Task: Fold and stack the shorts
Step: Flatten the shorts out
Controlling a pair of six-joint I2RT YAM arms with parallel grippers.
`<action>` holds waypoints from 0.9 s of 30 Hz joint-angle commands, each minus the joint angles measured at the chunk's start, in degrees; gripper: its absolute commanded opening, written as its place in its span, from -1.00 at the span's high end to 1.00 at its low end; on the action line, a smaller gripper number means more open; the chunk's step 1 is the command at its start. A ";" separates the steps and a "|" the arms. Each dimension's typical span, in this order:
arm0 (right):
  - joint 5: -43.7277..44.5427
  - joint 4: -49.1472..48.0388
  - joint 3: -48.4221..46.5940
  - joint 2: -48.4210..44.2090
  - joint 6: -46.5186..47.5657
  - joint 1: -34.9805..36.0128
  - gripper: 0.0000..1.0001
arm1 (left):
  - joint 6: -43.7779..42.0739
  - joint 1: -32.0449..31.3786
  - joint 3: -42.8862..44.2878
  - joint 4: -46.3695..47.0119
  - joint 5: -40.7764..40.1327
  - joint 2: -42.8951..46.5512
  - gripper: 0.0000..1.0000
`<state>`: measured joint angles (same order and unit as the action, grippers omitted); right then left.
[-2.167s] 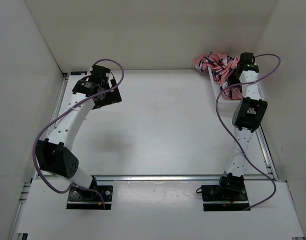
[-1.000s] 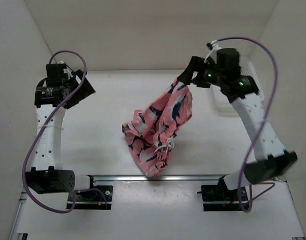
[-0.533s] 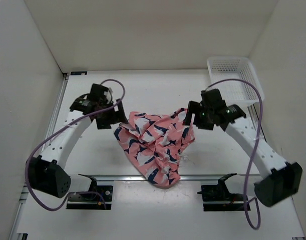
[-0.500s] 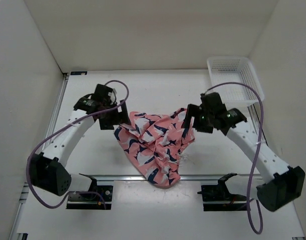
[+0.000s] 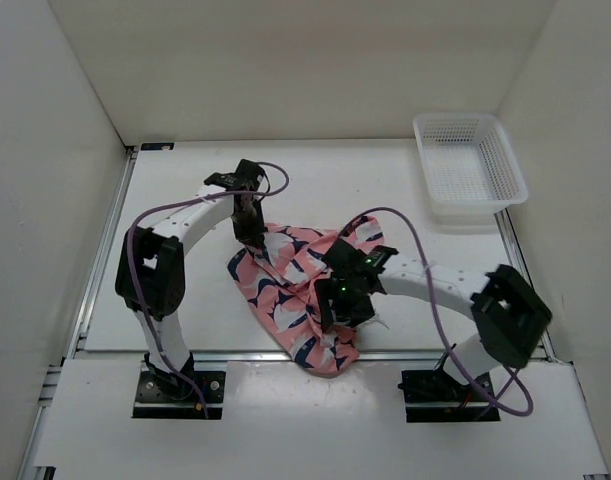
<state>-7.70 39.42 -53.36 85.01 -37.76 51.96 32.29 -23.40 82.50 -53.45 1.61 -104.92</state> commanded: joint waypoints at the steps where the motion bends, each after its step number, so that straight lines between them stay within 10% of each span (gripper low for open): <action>1: 0.66 -3.65 -4.02 6.82 0.32 0.95 -0.47 | -0.83 0.54 5.21 -0.24 -1.25 3.32 0.80; 6: 10.41 2.49 -6.92 8.94 -1.43 -0.63 1.00 | 0.49 1.86 7.59 -5.17 -5.39 10.86 0.80; 15: 25.01 5.84 -17.20 9.28 2.77 -13.45 1.00 | -0.04 12.49 25.32 -6.49 -1.78 1.07 0.80; 18: 26.51 5.84 -24.03 14.47 4.53 -19.25 0.03 | -0.04 14.60 38.28 -11.39 -0.82 -11.06 -0.08; 19: 26.51 6.63 -25.29 14.48 5.14 -19.88 -0.65 | -0.04 14.61 41.40 -16.28 -0.82 -13.53 -0.46; 20: 26.51 6.64 -26.08 14.48 5.15 -19.88 -0.78 | -0.04 15.22 43.51 -17.81 -0.82 -15.03 -0.99; 27: 16.61 3.75 -11.11 -1.21 1.82 -24.27 -0.74 | -0.04 20.40 23.80 -11.78 -2.75 5.57 -1.00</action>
<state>14.15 42.48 -70.96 91.85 -34.30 29.30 32.29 -5.98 110.50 -65.47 -0.45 -116.38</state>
